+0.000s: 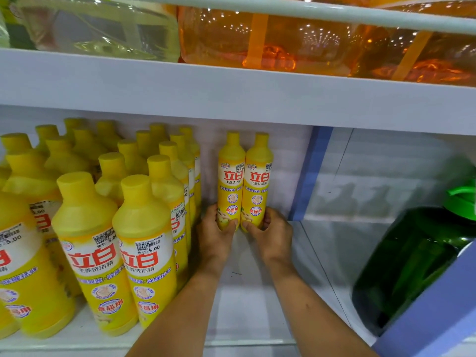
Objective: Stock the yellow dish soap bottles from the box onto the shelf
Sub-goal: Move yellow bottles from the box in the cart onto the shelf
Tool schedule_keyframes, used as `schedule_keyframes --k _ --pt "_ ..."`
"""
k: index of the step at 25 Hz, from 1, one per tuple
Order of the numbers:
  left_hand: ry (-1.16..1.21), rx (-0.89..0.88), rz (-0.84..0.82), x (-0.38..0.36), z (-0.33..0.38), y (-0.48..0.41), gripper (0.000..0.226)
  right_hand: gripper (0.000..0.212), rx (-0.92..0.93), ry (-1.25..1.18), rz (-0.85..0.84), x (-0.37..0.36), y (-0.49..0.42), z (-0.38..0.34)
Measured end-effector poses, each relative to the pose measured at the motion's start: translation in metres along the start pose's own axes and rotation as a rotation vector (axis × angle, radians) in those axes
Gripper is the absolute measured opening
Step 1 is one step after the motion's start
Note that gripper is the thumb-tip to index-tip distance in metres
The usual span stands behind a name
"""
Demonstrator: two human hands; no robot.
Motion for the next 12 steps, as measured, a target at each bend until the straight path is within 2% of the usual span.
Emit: schedule_keyframes --k 12 --pt "-0.047 0.058 0.028 0.003 0.01 0.005 0.057 0.051 -0.002 0.013 -0.033 0.008 0.014 -0.011"
Point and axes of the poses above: each hand's wrist, its own y-axis away from the middle knuckle, its own x-axis out of the back of the hand, z = x × y, the point moved 1 cm from there along -y, towards the middle knuckle
